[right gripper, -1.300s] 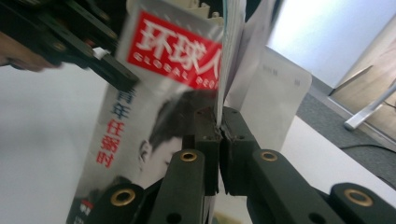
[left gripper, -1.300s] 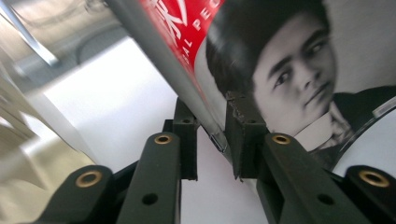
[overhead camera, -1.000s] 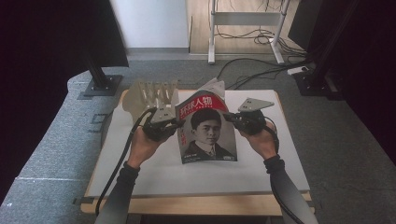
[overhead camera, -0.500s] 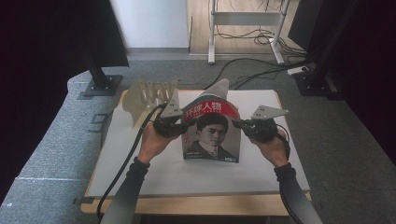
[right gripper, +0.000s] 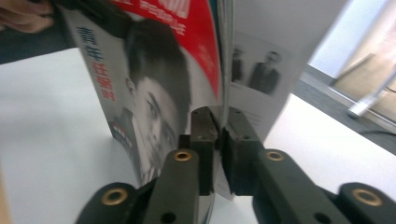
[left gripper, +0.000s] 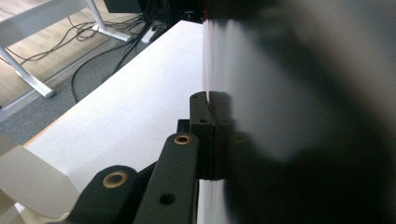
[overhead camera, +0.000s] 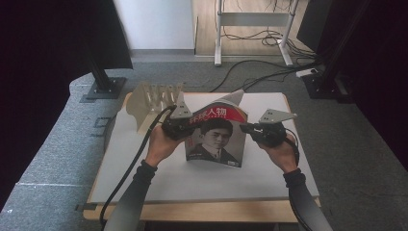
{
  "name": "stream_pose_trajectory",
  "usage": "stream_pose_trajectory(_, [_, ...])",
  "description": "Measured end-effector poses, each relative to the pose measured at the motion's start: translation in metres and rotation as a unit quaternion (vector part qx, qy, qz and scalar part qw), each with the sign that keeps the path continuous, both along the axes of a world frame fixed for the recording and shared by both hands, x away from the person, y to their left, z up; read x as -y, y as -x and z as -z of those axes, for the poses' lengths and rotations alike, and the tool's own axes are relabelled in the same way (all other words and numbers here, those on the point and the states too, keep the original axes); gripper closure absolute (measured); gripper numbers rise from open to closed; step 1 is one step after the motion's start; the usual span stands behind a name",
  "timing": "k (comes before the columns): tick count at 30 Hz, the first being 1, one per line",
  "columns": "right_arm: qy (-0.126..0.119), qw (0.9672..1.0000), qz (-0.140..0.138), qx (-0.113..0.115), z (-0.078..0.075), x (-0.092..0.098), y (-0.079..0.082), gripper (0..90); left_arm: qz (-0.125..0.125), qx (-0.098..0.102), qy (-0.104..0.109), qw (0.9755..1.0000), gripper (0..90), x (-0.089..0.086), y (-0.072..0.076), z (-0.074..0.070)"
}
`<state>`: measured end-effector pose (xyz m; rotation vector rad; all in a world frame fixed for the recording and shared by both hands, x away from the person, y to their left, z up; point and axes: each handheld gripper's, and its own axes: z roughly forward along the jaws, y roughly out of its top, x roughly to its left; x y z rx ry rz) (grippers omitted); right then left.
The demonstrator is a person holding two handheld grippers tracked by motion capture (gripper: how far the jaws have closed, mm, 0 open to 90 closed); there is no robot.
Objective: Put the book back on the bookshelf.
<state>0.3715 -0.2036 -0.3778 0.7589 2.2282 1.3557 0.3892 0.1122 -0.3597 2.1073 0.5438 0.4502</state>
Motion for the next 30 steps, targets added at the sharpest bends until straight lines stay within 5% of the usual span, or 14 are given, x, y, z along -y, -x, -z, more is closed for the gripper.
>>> stream_pose_trajectory(7, [0.000, 0.9993, 0.034, -0.013, 0.010, 0.010, -0.003, 61.7, -0.007, -0.002, 0.003, 1.0000, 86.8, -0.008, 0.001, -0.003])
stream_pose_trajectory(17, [0.016, 0.9978, 0.049, -0.041, 0.034, 0.018, -0.003, 40.6, -0.022, -0.016, 0.006, 0.9996, 86.9, -0.031, 0.002, -0.006])
stream_pose_trajectory(30, [0.034, 0.9936, 0.050, -0.095, 0.073, 0.021, -0.006, 30.1, -0.040, -0.036, 0.025, 0.9982, 87.0, -0.063, 0.006, -0.017])
